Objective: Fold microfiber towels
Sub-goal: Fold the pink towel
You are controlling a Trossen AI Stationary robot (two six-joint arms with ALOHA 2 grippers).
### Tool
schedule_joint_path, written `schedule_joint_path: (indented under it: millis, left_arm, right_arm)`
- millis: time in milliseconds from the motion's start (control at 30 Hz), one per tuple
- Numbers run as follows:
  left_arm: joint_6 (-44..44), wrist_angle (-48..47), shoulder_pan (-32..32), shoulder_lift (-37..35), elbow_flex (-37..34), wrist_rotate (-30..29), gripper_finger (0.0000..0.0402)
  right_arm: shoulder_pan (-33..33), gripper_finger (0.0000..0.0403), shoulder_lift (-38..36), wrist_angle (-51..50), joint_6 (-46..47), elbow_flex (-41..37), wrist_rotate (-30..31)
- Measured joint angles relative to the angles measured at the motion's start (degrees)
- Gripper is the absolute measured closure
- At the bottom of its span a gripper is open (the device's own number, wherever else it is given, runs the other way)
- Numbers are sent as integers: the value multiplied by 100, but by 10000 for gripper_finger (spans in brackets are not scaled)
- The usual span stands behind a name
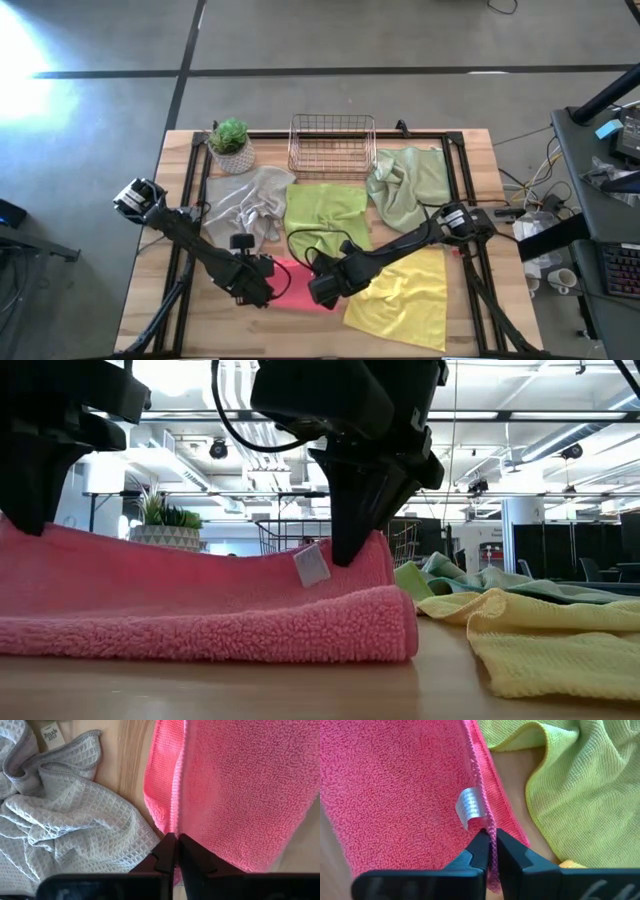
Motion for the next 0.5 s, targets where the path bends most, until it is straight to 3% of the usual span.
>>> schedule_joint_path:
  millis: [300,500]
  left_arm:
    - [14,-7,4,0,0,3,302]
    - [-78,0,4,-11,0,262,258]
  right_arm:
    - [-61,295,-30,-43,10,0,-4]
    - [-64,262,-406,-541,-226,1,1]
